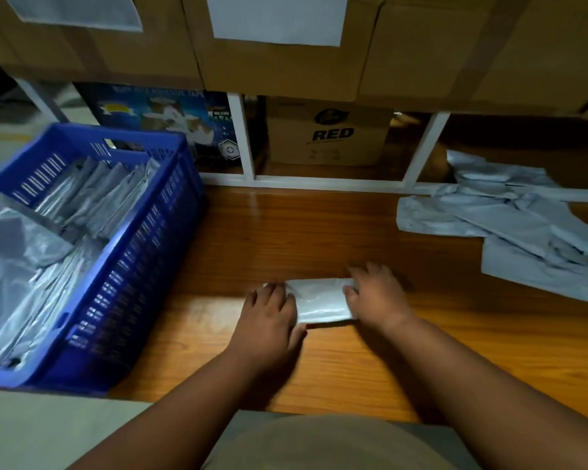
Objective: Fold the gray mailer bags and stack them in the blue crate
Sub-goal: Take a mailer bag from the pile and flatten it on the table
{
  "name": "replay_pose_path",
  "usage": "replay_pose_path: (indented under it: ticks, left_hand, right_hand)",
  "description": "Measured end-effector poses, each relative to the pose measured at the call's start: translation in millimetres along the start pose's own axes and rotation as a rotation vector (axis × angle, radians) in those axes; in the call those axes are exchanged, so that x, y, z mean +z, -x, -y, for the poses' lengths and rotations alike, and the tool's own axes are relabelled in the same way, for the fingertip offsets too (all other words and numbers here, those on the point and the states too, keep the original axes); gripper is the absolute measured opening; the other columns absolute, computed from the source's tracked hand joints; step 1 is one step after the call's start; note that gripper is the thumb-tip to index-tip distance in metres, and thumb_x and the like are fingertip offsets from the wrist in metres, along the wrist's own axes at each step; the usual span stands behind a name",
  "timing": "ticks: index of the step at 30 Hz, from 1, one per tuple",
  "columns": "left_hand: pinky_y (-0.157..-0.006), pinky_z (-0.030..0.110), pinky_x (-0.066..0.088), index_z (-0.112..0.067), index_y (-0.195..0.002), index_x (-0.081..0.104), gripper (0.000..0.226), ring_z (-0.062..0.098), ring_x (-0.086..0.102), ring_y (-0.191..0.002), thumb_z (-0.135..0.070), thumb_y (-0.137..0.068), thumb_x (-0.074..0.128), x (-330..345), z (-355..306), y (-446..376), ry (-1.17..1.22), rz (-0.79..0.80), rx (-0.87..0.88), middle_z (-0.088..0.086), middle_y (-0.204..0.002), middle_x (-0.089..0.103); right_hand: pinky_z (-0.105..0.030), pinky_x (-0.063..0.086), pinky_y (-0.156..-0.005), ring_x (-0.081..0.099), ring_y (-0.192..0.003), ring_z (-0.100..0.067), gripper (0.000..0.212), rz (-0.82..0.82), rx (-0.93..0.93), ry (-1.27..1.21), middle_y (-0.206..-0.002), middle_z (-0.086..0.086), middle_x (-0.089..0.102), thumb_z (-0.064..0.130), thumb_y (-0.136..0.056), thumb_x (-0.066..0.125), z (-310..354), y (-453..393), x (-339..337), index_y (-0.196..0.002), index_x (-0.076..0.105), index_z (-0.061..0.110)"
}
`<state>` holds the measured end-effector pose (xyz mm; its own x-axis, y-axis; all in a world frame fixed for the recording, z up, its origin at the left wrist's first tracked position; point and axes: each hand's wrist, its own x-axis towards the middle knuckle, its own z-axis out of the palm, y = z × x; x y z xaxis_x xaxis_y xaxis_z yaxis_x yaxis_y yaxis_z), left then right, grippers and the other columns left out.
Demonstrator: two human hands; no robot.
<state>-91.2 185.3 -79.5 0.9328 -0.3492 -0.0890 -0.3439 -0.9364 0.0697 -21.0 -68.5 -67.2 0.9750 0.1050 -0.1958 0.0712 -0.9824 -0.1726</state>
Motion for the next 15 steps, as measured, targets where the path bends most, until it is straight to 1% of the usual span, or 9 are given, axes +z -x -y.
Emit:
replay_pose_path:
  ticks: [1,2,4,6,8,9,11,13,15]
  left_hand:
    - [-0.119,0.054,0.033,-0.023,-0.136,0.059,0.059,0.032,0.035,-0.148,-0.065,-0.104,0.034,-6.7,-1.8,-7.9,-0.001,-0.05,0.016,0.011,-0.157,0.044]
    - [-0.116,0.052,0.037,-0.023,-0.129,0.062,0.054,0.032,0.038,-0.145,-0.064,-0.103,0.038,-12.8,-4.8,-16.4,0.007,-0.085,0.042,0.011,-0.154,0.047]
    - [-0.114,0.048,0.041,-0.019,-0.134,0.06,0.056,0.034,0.042,-0.142,-0.062,-0.103,0.042,-18.1,-15.3,-29.9,0.024,-0.107,0.121,0.015,-0.155,0.047]
    - [-0.118,0.049,0.038,-0.015,-0.15,0.051,0.067,0.035,0.04,-0.146,-0.063,-0.104,0.041,-11.1,-28.4,-34.1,0.03,-0.091,0.174,0.017,-0.162,0.041]
    - [-0.126,0.052,0.028,-0.013,-0.163,0.033,0.079,0.036,0.025,-0.157,-0.066,-0.105,0.035,-0.4,-42.2,-29.8,0.037,-0.042,0.168,0.019,-0.172,0.026]
    - [-0.128,0.054,0.021,-0.012,-0.167,0.023,0.082,0.035,0.014,-0.161,-0.067,-0.106,0.031,4.6,-47.7,-27.2,0.036,-0.008,0.16,0.018,-0.175,0.016]
    - [-0.131,0.054,0.008,-0.014,-0.17,0.005,0.085,0.029,-0.009,-0.164,-0.068,-0.107,0.023,11.5,-55.5,-23.6,0.029,0.062,0.151,0.014,-0.178,-0.004]
    - [-0.131,0.054,0.002,-0.015,-0.17,-0.004,0.085,0.026,-0.021,-0.162,-0.068,-0.107,0.018,13.7,-60.4,-23.0,0.014,0.077,0.142,0.011,-0.177,-0.016]
    - [-0.131,0.056,0.001,-0.015,-0.17,-0.008,0.086,0.025,-0.025,-0.161,-0.068,-0.107,0.018,16.5,-62.7,-22.9,-0.006,0.077,0.121,0.01,-0.176,-0.02]
  right_hand:
    - [-0.044,0.043,-0.114,0.048,-0.139,-0.033,0.059,0.028,-0.011,-0.056,-0.152,-0.009,0.052,0.05,-0.105,0.054,-3.0,-4.4,-1.4,-0.16,0.045,0.029]
    - [-0.041,0.047,-0.11,0.053,-0.134,-0.03,0.058,0.057,-0.008,-0.156,-0.148,-0.007,0.057,0.05,-0.104,0.058,-4.9,-7.3,-3.5,-0.157,0.05,0.028]
    - [-0.035,0.052,-0.099,0.063,-0.121,-0.022,0.045,0.144,-0.015,-0.414,-0.133,0.0,0.067,0.043,-0.102,0.065,-10.5,-8.8,-3.5,-0.144,0.063,0.027]
    - [-0.032,0.055,-0.097,0.069,-0.112,-0.014,0.03,0.179,-0.086,-0.555,-0.126,0.004,0.072,0.028,-0.101,0.068,-21.4,-4.9,1.5,-0.131,0.072,0.026]
    - [-0.026,0.056,-0.09,0.068,-0.097,-0.004,0.028,0.168,-0.131,-0.588,-0.119,0.006,0.074,0.017,-0.1,0.068,-36.7,1.3,4.6,-0.125,0.076,0.024]
    - [-0.026,0.056,-0.088,0.067,-0.094,-0.003,0.027,0.162,-0.151,-0.582,-0.114,0.008,0.073,0.016,-0.098,0.07,-44.3,3.5,5.1,-0.122,0.078,0.024]
    - [-0.028,0.055,-0.087,0.067,-0.095,-0.005,0.023,0.167,-0.207,-0.561,-0.107,0.011,0.07,0.022,-0.094,0.078,-57.8,6.0,5.4,-0.116,0.079,0.025]
    - [-0.025,0.054,-0.084,0.067,-0.094,-0.006,0.024,0.208,-0.262,-0.54,-0.105,0.01,0.067,0.029,-0.089,0.085,-65.2,6.0,1.5,-0.112,0.079,0.026]
    - [-0.021,0.051,-0.081,0.065,-0.093,-0.008,0.023,0.22,-0.318,-0.478,-0.105,0.007,0.064,0.032,-0.088,0.086,-67.3,4.2,0.4,-0.109,0.079,0.026]
